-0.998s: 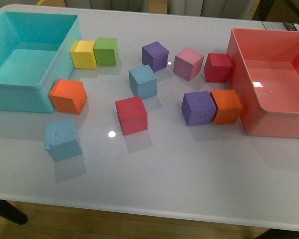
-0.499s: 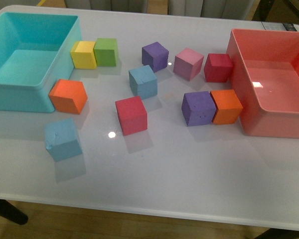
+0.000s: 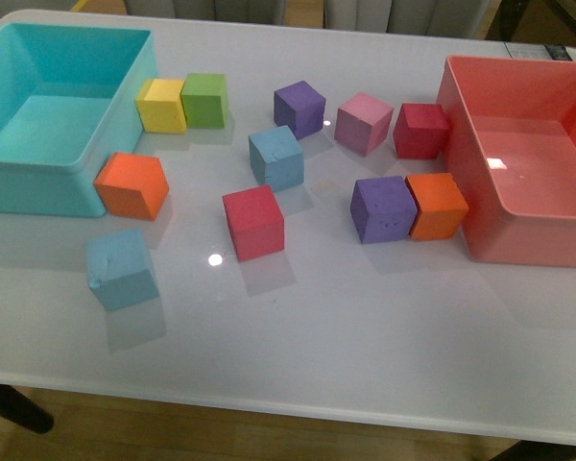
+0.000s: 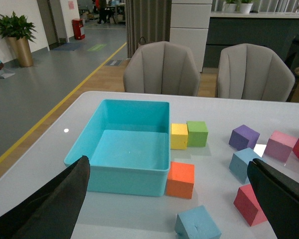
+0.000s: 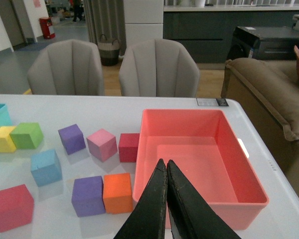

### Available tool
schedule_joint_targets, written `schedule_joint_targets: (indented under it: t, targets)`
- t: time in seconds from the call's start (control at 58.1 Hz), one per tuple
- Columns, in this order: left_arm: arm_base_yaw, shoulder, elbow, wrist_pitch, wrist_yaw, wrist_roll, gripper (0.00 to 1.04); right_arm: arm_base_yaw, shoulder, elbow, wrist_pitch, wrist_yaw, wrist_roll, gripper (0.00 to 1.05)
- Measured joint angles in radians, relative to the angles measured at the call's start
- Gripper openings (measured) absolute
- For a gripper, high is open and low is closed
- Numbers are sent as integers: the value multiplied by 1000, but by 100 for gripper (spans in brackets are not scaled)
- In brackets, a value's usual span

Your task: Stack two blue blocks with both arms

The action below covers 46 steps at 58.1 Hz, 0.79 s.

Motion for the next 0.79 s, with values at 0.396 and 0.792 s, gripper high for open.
schedule_joint_targets:
  t: [0.396, 0.792]
  targets:
    - [0, 0, 0, 0, 0, 0, 96, 0, -162, 0, -158, 0, 0, 2]
    - [0, 0, 0, 0, 0, 0, 96, 0, -392, 0, -397, -1, 0, 2]
